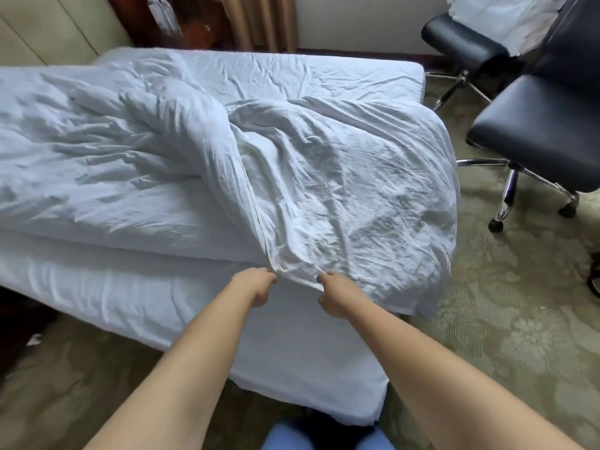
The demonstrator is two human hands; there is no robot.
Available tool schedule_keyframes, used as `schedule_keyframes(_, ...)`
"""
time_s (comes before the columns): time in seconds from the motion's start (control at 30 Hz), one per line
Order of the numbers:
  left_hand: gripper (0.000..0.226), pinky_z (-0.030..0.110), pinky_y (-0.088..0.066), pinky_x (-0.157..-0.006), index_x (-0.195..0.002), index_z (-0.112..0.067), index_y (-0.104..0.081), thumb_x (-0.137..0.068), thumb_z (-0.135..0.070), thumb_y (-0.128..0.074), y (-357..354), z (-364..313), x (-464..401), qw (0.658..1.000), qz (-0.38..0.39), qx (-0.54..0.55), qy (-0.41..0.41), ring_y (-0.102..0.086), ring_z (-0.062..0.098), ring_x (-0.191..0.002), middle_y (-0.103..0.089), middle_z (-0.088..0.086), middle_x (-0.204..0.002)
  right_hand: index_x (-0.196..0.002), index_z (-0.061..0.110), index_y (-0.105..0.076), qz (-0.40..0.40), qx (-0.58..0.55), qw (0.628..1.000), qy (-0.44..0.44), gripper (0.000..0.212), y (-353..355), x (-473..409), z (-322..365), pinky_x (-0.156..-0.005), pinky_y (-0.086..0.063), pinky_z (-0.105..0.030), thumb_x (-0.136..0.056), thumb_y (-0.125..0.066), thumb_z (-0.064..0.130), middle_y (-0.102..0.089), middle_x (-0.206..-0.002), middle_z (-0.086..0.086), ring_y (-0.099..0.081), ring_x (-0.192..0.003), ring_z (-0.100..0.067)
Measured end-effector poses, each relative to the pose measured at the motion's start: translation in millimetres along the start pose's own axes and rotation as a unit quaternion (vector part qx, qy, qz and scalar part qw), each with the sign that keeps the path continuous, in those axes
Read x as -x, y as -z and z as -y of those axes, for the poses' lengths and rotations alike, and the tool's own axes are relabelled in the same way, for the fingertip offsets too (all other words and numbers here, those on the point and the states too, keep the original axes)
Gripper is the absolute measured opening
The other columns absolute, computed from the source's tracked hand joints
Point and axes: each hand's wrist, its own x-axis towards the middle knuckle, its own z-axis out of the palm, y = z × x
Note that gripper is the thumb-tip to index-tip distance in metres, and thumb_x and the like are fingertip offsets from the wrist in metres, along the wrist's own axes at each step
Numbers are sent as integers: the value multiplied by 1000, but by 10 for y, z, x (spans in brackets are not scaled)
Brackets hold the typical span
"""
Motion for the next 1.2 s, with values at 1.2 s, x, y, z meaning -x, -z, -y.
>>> schedule_keyframes(1.2, 52, 38, -40, -96, -136, -19, -42, -85, -6, -48, 1250, 2485, -1341, 950, -202, -136, -195, -36, 25, -128, -41, 5, -135, -139, 15, -35, -182, -131, 954, -199, 67, 474, -2194, 2139, -101, -37, -39, -84, -63, 40, -34, -144, -6, -35, -133, -25)
